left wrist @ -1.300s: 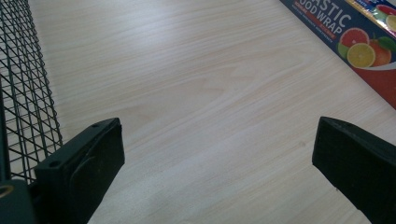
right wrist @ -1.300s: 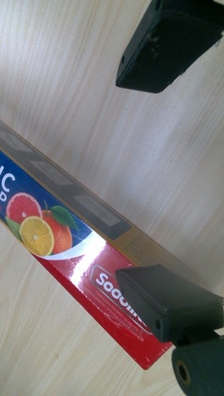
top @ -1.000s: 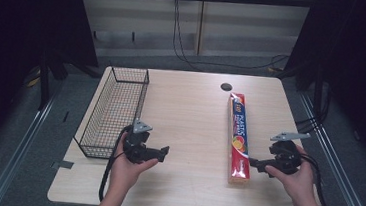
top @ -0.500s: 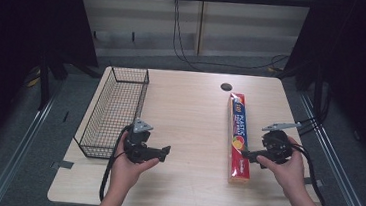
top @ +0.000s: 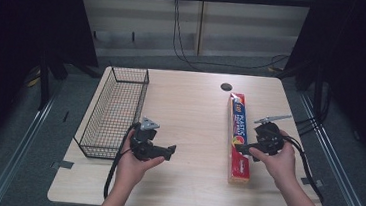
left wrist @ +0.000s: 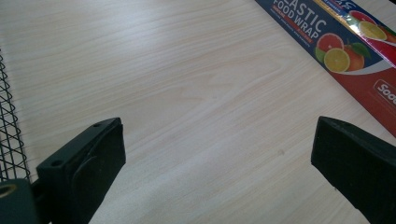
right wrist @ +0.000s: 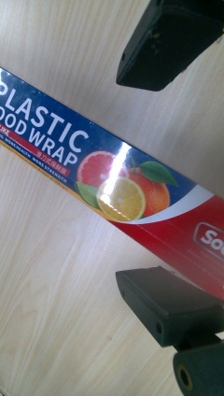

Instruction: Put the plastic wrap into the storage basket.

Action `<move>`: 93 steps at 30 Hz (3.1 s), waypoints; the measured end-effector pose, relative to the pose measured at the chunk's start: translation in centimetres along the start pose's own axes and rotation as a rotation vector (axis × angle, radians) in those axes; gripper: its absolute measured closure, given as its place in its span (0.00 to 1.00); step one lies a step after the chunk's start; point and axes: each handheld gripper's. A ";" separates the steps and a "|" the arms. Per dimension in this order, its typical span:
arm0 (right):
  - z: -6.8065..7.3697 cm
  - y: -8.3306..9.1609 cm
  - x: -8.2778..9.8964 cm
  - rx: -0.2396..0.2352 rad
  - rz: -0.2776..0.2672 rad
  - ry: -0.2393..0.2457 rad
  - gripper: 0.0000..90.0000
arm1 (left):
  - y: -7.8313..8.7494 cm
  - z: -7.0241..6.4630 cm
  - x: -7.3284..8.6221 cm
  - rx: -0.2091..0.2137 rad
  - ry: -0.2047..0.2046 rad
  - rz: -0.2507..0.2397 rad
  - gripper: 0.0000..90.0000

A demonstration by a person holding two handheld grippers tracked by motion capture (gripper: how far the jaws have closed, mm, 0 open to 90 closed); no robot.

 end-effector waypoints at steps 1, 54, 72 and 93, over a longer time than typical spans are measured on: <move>0.0 -0.2 -0.2 -0.002 0.004 -0.001 0.07 | 0.0 0.0 0.0 0.000 0.003 0.002 0.03; 0.7 -5.5 -1.1 0.109 0.238 -0.211 0.28 | -0.2 -0.5 -0.1 -0.002 -0.018 0.006 0.04; 0.4 -4.0 -1.2 0.104 0.221 -0.200 0.49 | -0.2 -0.7 -0.2 -0.004 -0.019 0.006 0.04; 0.2 -0.6 -2.0 0.006 0.136 -0.039 0.50 | -0.6 -1.5 -0.4 0.004 -0.023 0.025 0.04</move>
Point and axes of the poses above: each handheld gripper's, and its own axes: y roughly backward along the jaws, x roughly out of its underside, z roughly to its left, and after that the axes turned 6 degrees about -x, right-handed
